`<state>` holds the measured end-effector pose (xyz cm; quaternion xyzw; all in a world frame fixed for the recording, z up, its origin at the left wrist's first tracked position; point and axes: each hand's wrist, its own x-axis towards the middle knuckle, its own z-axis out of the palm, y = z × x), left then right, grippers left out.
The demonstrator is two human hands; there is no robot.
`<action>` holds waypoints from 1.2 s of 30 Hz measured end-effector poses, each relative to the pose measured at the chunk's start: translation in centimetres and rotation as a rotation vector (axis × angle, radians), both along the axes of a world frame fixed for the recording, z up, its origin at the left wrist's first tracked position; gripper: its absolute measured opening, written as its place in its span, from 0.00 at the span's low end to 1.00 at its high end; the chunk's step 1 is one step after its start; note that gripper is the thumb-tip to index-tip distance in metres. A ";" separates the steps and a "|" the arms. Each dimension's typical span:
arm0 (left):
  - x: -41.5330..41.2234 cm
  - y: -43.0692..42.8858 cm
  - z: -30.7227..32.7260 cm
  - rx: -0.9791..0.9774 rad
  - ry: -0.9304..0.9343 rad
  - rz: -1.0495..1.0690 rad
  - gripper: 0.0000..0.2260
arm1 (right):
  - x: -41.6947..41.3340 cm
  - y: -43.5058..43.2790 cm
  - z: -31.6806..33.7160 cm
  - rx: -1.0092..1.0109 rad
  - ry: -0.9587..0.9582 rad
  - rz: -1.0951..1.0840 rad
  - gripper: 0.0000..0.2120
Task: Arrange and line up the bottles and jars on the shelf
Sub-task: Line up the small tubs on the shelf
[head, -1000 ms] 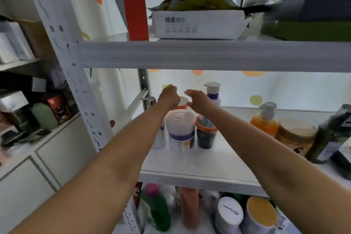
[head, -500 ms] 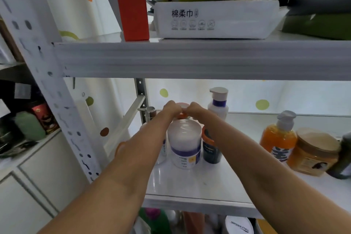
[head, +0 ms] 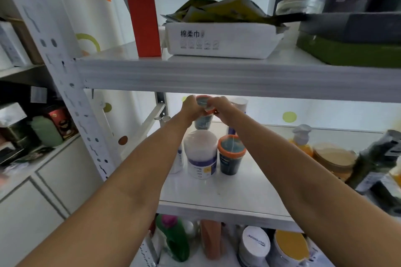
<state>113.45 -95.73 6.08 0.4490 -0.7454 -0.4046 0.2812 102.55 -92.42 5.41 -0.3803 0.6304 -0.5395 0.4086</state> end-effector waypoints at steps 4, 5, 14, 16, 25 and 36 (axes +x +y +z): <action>0.6 4.1 1.3 -0.070 0.066 0.040 0.29 | -0.6 2.1 0.4 0.027 0.079 -0.026 0.08; 0.6 4.9 1.5 -0.079 0.064 0.063 0.30 | -0.6 3.1 0.6 0.013 0.084 -0.016 0.08; 0.7 12.0 3.1 -0.209 0.141 0.193 0.41 | -1.1 9.9 2.6 -0.148 0.091 0.076 0.12; 0.7 13.3 3.6 -0.223 0.141 0.185 0.44 | -1.6 11.2 2.9 -0.193 0.129 0.102 0.12; -1.7 14.7 2.9 -0.224 -0.025 0.031 0.34 | -5.8 15.5 3.0 -0.113 0.390 0.142 0.18; -6.1 12.9 0.3 -0.238 -0.083 -0.298 0.16 | -9.7 17.7 2.1 0.150 0.657 0.050 0.19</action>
